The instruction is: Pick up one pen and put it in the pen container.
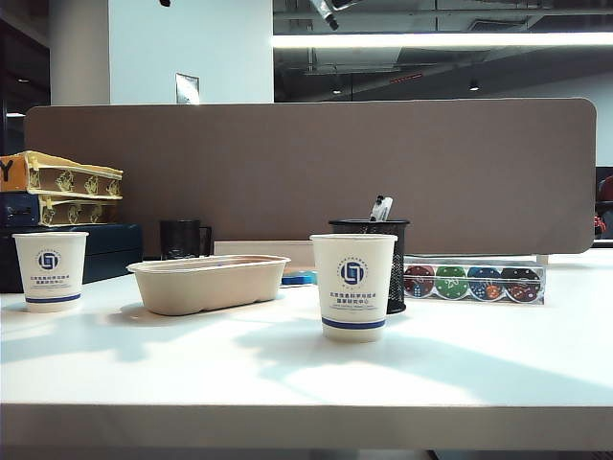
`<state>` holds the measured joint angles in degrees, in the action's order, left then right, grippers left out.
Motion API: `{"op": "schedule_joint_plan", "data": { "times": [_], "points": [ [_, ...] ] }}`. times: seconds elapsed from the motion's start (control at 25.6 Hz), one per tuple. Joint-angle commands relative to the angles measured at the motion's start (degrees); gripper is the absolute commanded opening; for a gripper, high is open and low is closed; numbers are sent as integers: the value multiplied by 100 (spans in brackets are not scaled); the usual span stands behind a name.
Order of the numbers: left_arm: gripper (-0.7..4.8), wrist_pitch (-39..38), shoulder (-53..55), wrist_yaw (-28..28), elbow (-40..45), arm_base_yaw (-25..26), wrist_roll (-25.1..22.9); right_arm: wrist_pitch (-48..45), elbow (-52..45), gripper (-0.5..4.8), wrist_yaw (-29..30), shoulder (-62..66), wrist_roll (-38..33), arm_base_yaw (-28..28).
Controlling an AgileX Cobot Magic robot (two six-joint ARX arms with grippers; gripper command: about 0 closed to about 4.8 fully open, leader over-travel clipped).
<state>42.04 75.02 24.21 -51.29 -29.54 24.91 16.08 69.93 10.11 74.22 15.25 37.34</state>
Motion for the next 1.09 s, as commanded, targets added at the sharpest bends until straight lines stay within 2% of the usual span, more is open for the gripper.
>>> {"op": "schedule_joint_plan", "data": {
  "times": [0.04, 0.23, 0.62, 0.82, 0.86, 0.94, 1.09],
  "points": [
    [-6, 37, -20, -17, -13, -7, -48, -92, 42, 284, -17, -26, -24, 11],
    [-6, -31, -20, -103, -13, 94, -229, -92, 42, 284, -428, -31, 0, -37],
    [-6, -328, -17, 35, -13, 887, -675, 184, 42, 284, -470, -101, 0, -531],
    [-6, -509, 4, 70, -13, 1014, -1268, 219, 44, 283, -468, -181, -2, -704],
    [-6, -658, 4, 70, -13, 1014, -1602, 234, 44, 283, -490, -221, -2, -726],
    [-6, -844, 9, 70, -13, 1012, -1910, 304, 44, 283, -540, -267, 0, -730],
    [-6, -850, 90, 68, -15, 1014, -2002, 509, 44, 283, -603, -295, 22, -730]
  ]
}}
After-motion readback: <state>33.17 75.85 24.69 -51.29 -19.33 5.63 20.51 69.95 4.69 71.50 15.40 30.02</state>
